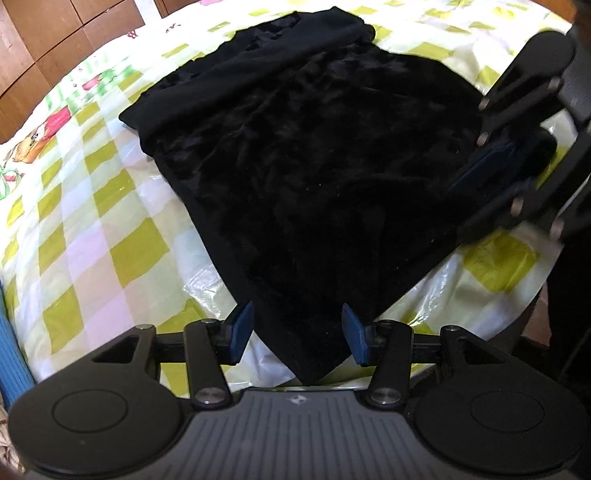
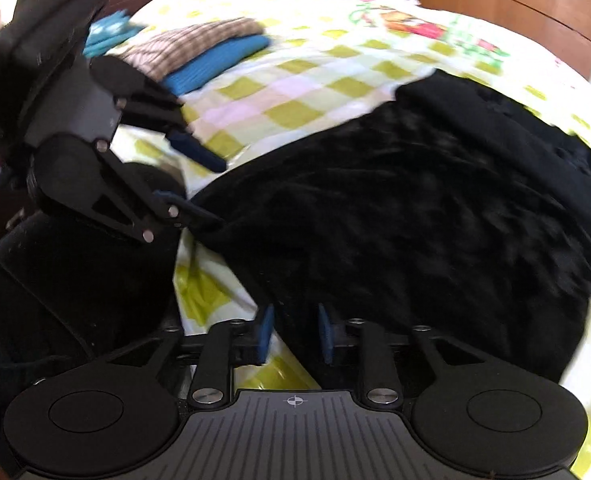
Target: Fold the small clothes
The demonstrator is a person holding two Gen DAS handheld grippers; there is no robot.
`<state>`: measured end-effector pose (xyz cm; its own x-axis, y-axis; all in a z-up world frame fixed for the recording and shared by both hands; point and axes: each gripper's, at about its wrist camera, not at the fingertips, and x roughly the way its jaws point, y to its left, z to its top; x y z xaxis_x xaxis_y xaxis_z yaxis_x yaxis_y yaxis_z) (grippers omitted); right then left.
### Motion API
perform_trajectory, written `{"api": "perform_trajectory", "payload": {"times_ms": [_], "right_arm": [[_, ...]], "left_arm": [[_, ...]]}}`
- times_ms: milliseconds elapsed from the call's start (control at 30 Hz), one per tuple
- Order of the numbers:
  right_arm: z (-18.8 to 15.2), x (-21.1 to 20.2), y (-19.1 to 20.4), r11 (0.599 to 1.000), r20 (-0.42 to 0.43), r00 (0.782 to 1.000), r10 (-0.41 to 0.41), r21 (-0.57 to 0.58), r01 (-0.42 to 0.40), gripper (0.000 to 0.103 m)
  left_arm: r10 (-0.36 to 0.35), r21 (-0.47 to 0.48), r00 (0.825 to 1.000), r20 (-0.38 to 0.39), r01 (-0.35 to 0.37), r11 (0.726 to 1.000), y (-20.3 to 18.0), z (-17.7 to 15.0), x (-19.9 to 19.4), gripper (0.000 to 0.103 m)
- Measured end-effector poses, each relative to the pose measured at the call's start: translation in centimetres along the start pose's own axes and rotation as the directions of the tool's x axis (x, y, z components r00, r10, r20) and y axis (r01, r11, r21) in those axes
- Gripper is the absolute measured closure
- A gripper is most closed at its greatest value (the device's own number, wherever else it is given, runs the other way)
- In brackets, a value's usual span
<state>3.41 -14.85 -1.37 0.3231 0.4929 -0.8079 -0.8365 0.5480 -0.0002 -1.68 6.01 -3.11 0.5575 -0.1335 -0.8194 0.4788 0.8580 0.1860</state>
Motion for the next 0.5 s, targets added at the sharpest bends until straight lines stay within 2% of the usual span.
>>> {"api": "perform_trajectory", "payload": {"times_ms": [167,267,333,367,400,433,500], "right_arm": [[0.0,1.5,1.4,0.989,-0.012,0.995,-0.097,-0.112,0.095,0.074],[-0.3,2.3,2.3,0.981,-0.028,0.993,-0.112,-0.163,0.106,0.074],[-0.3,2.7,2.3,0.975,-0.033,0.990,-0.137,-0.181,0.128,0.079],[-0.3,2.9,2.1,0.977,-0.043,0.989,-0.140,-0.165,0.132,0.080],[-0.2,2.9,1.9,0.982,-0.054,0.989,-0.136,-0.142,0.127,0.090],[0.0,2.9,1.7,0.986,-0.065,0.990,-0.125,-0.120,0.117,0.093],[0.2,1.9,1.3,0.996,-0.073,0.994,-0.076,-0.057,0.072,0.095]], "left_arm": [[-0.022,-0.049,1.000,0.010,0.022,0.999,0.7,-0.6,-0.7,0.041],[-0.050,-0.055,0.998,0.024,0.051,0.997,0.4,-0.7,-1.0,0.040],[-0.051,-0.028,0.998,0.023,0.052,0.998,-0.1,-0.7,-0.9,0.039],[-0.047,-0.018,0.999,0.021,0.047,0.999,-0.3,-0.7,-0.8,0.039],[-0.044,-0.013,0.999,0.019,0.045,0.999,-0.3,-0.7,-0.7,0.039],[-0.044,-0.016,0.999,0.018,0.044,0.999,-0.2,-0.6,-0.6,0.039],[-0.042,-0.019,0.999,0.021,0.042,0.999,0.0,-0.6,-0.8,0.039]]}}
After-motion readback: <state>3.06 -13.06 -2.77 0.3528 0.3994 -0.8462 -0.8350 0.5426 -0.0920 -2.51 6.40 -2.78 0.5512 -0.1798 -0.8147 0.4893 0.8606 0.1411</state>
